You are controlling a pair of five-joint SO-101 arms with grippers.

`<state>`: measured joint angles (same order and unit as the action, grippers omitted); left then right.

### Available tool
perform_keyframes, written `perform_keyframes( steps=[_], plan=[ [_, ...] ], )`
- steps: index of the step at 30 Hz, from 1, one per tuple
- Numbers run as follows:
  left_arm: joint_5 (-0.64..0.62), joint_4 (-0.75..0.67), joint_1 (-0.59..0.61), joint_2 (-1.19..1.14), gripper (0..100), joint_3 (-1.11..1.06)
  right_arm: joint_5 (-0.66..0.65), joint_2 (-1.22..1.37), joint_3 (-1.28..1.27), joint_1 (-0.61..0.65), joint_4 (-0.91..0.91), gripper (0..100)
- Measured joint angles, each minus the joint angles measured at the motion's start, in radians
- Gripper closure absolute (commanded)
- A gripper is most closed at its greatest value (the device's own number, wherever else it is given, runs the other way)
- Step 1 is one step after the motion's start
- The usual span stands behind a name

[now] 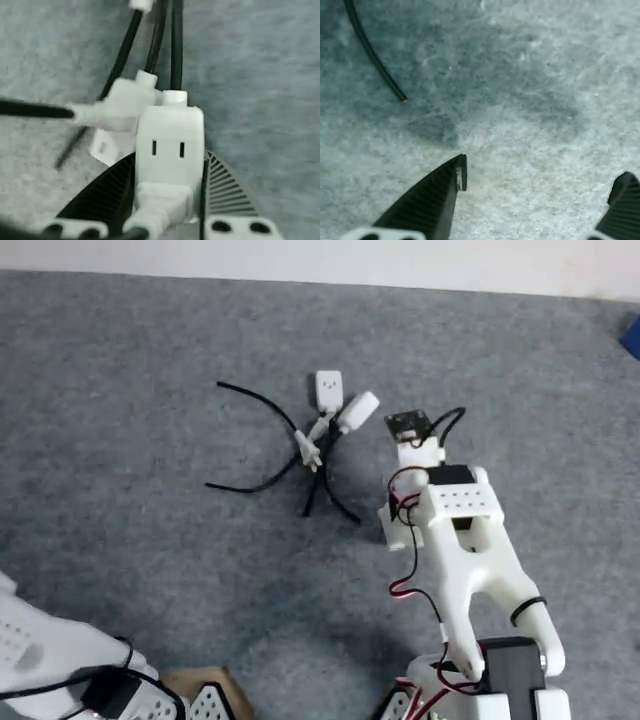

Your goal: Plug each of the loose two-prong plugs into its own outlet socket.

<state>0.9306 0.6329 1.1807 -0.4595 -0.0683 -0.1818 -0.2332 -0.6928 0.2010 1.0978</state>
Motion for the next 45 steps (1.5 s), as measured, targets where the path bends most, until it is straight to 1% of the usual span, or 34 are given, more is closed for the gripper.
perform_keyframes(
  steps=[2, 3, 8, 10, 14, 17, 21, 25, 30, 32, 34, 37, 40, 43, 45],
  plan=[
    [0.000, 0.000, 0.015, -0.060, 98, 0.075, 0.000, 0.000, 0.000, 0.000, 0.000, 58.0],
    [0.000, 0.000, 0.021, -0.084, 95, 0.106, 0.000, 0.000, 0.000, 0.000, 0.000, 58.0],
    [0.000, 0.000, 0.040, -0.147, 68, 0.181, 0.000, 0.000, 0.000, 0.000, 0.000, 58.0],
    [0.006, 0.003, 0.041, -0.150, 62, 0.198, 0.000, 0.000, 0.000, 0.000, 0.000, 58.0],
    [0.074, 0.052, 0.048, -0.146, 61, 0.232, 0.000, 0.000, 0.000, 0.000, 0.000, 58.0],
    [0.072, 0.109, 0.049, -0.118, 61, 0.233, 0.000, 0.000, 0.000, 0.002, 0.000, 58.0],
    [0.069, 0.230, 0.031, -0.061, 61, 0.229, 0.000, 0.000, 0.000, 0.002, 0.000, 58.0],
    [0.064, 0.413, -0.043, 0.031, 61, 0.229, 0.000, 0.000, 0.000, 0.002, 0.000, 58.0],
    [-0.066, 0.698, -0.184, 0.198, 61, 0.229, 0.000, 0.000, 0.000, 0.002, 0.000, 58.0],
    [-0.103, 0.824, -0.233, 0.279, 61, 0.239, 0.000, 0.000, 0.000, 0.002, 0.000, 58.0],
    [-0.132, 0.911, -0.275, 0.359, 61, 0.239, 0.000, 0.000, 0.000, 0.002, 0.000, 58.0],
    [-0.164, 0.961, -0.338, 0.437, 61, 0.239, 0.000, 0.000, 0.000, 0.002, 0.000, 58.0],
    [-0.176, 0.974, -0.423, 0.465, 61, 0.198, 0.000, 0.000, 0.000, 0.002, 0.000, 58.0],
    [-0.193, 0.973, -0.532, 0.466, 61, 0.123, 0.000, 0.000, 0.000, 0.002, 0.000, 58.0],
    [-0.247, 0.933, -0.612, 0.466, 61, 0.081, 0.000, 0.000, 0.000, 0.002, 0.000, 58.0]
  ],
)
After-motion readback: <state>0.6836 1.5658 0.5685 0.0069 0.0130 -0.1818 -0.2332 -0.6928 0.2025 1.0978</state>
